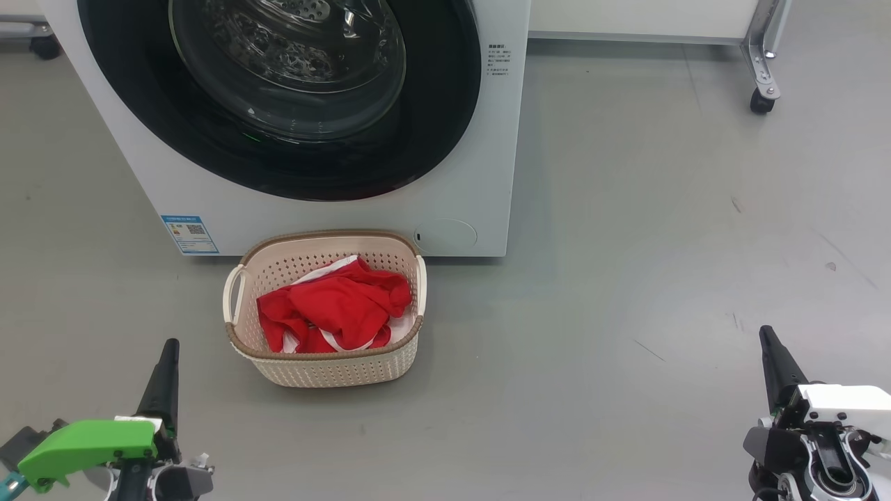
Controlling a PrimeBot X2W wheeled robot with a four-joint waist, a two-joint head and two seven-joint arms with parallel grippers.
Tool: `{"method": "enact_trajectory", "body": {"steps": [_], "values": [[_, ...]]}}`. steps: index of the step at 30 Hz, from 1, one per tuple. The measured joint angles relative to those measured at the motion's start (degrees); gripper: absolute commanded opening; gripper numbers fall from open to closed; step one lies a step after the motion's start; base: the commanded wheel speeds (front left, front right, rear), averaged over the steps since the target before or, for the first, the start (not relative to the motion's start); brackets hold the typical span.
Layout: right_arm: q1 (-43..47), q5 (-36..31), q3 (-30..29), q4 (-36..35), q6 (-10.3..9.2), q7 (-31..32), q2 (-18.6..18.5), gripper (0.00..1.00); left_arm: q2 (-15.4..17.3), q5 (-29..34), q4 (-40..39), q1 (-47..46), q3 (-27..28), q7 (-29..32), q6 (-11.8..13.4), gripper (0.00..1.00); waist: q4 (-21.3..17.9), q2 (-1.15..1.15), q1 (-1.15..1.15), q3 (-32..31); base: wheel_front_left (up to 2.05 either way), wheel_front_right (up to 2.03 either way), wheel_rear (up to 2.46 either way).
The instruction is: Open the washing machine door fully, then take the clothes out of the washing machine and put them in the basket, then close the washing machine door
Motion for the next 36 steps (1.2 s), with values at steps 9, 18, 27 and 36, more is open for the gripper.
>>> {"method": "enact_trajectory", "body": {"steps": [9,18,27,36], "values": [[0.00,0.00,0.00,0.00,0.00,0.00,0.00,0.00,0.00,0.00,-0.01,0.00,0.01,0.01,0.00,0.00,0.00,0.00,0.00,0.00,0.00,0.00,0.00],[0.00,0.00,0.00,-0.01,0.00,0.00,0.00,0.00,0.00,0.00,-0.01,0.00,0.02,0.01,0.00,0.00,0.00,0.00,0.00,0.00,0.00,0.00,0.00],[0.00,0.00,0.01,-0.01,0.00,0.00,0.00,0.00,0.00,0.00,-0.01,0.00,0.03,0.18,0.00,0.00,0.00,0.00,0.00,0.00,0.00,0.00,0.00],[0.00,0.00,0.01,-0.02,0.00,0.00,0.00,0.00,0.00,0.00,-0.01,0.00,0.04,0.18,0.00,0.00,0.00,0.00,0.00,0.00,0.00,0.00,0.00]]}}
